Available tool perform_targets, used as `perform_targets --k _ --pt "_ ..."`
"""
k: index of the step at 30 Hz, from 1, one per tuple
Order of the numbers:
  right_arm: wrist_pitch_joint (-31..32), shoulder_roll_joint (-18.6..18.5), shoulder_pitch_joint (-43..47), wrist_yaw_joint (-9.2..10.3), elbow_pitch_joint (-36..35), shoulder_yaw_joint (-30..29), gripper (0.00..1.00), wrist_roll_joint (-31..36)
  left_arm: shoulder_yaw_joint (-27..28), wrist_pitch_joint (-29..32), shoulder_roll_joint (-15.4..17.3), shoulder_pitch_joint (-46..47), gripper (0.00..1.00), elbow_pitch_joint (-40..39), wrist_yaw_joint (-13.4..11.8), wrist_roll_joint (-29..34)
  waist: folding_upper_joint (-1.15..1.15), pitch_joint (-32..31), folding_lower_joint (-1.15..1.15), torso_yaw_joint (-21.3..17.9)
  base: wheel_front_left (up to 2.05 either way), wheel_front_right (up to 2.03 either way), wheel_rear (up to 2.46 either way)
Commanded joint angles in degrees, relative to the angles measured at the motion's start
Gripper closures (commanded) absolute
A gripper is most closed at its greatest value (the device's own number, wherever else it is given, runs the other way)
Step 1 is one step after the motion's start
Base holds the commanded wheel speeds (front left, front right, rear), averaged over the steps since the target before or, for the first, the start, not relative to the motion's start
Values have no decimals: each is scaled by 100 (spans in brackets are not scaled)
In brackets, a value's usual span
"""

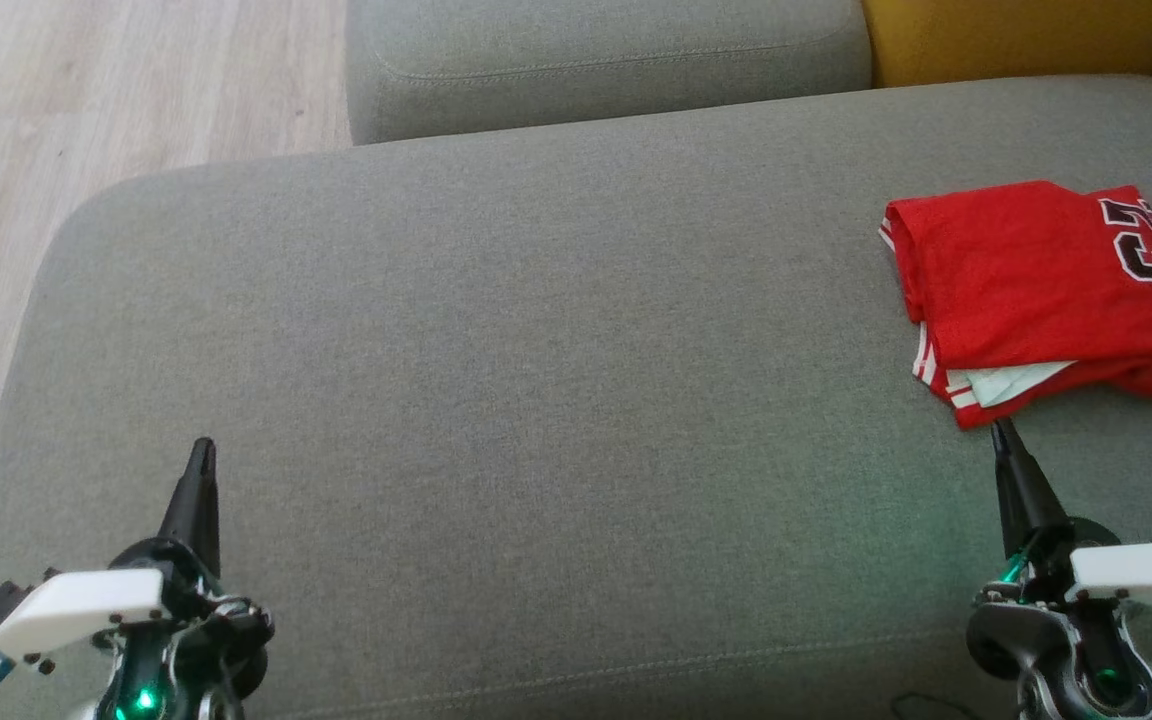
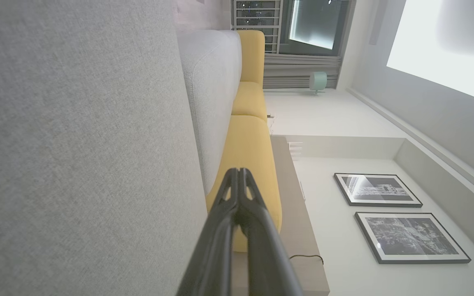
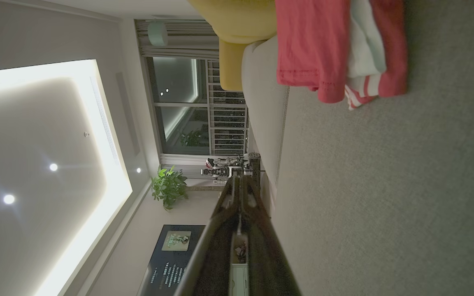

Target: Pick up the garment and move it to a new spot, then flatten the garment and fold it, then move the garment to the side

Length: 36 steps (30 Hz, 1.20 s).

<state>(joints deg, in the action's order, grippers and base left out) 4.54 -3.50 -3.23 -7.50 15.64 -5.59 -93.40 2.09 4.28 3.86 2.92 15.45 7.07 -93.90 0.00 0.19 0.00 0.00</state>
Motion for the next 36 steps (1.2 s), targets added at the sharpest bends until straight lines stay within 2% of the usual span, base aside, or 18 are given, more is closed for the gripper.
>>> perform_targets --k 1,36 --pt "45 -72 -279 1 -173 92 100 -31 212 36 68 308 100 -152 42 -19 0 0 0 0 0 0 0" --pt "100 -24 -285 1 -168 24 100 26 293 100 11 314 100 -147 42 48 0 0 0 0 0 0 0"
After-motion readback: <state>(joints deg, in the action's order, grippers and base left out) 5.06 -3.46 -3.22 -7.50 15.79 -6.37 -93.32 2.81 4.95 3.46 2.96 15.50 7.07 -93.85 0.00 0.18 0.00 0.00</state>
